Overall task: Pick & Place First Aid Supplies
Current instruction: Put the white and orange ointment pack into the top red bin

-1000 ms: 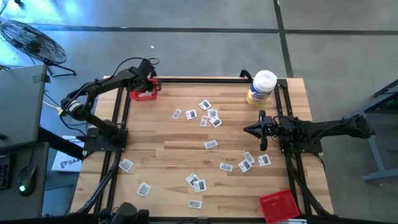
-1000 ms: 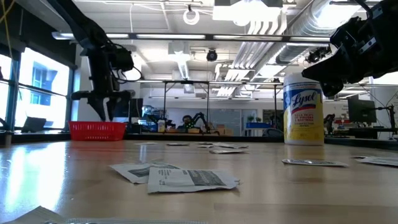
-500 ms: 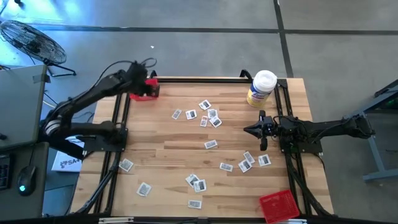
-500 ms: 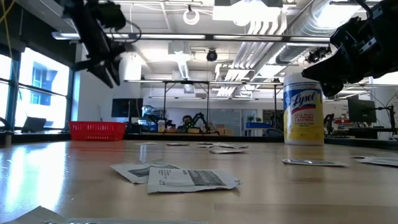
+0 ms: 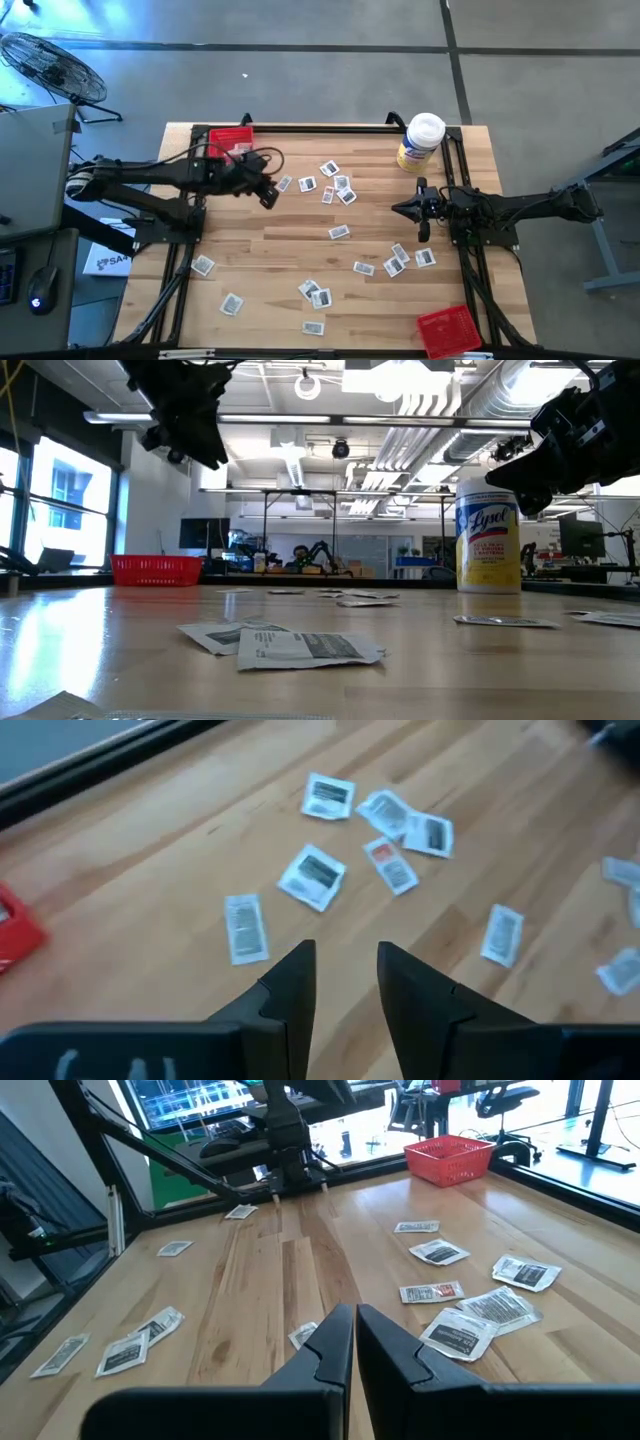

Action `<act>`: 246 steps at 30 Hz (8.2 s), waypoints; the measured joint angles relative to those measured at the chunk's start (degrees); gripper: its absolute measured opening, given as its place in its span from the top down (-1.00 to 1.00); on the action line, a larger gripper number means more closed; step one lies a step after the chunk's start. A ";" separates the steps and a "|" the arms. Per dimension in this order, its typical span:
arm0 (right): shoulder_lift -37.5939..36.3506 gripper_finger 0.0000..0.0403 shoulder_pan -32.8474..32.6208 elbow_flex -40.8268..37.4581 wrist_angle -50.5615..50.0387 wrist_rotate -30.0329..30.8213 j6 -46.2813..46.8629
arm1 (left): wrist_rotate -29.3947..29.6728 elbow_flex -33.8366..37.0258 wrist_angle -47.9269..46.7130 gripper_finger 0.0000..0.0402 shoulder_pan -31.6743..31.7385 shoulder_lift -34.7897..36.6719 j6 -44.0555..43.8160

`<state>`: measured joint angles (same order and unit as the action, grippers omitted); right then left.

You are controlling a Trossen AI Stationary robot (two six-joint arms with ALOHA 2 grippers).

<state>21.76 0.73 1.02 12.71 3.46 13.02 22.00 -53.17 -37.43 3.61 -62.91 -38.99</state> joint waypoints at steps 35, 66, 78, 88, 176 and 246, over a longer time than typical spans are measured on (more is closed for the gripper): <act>0.02 0.94 -0.01 0.02 0.00 -0.01 -0.01 | -1.51 3.15 22.12 0.46 17.93 -34.47 -2.14; 0.02 0.94 0.00 0.02 0.01 -0.01 0.00 | -2.04 6.71 24.95 0.89 17.76 -36.48 -7.68; 0.02 0.94 -0.02 0.02 0.00 -0.01 0.00 | -0.21 6.89 24.62 0.99 17.70 -35.19 -7.53; 0.00 0.94 0.00 0.02 0.02 -0.02 -0.02 | 2.36 4.53 18.69 1.00 17.76 -28.19 -6.09; 0.02 0.94 -0.02 0.02 0.00 -0.01 -0.01 | 13.63 -22.36 29.77 0.46 -1.47 -56.24 -1.90; 0.02 0.94 0.00 0.02 0.00 0.00 -0.01 | 23.77 -33.56 12.78 0.46 -8.59 -65.62 -16.66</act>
<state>21.78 0.73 1.04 12.71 3.46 13.00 45.76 -86.73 -24.65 -4.98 -128.53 -55.65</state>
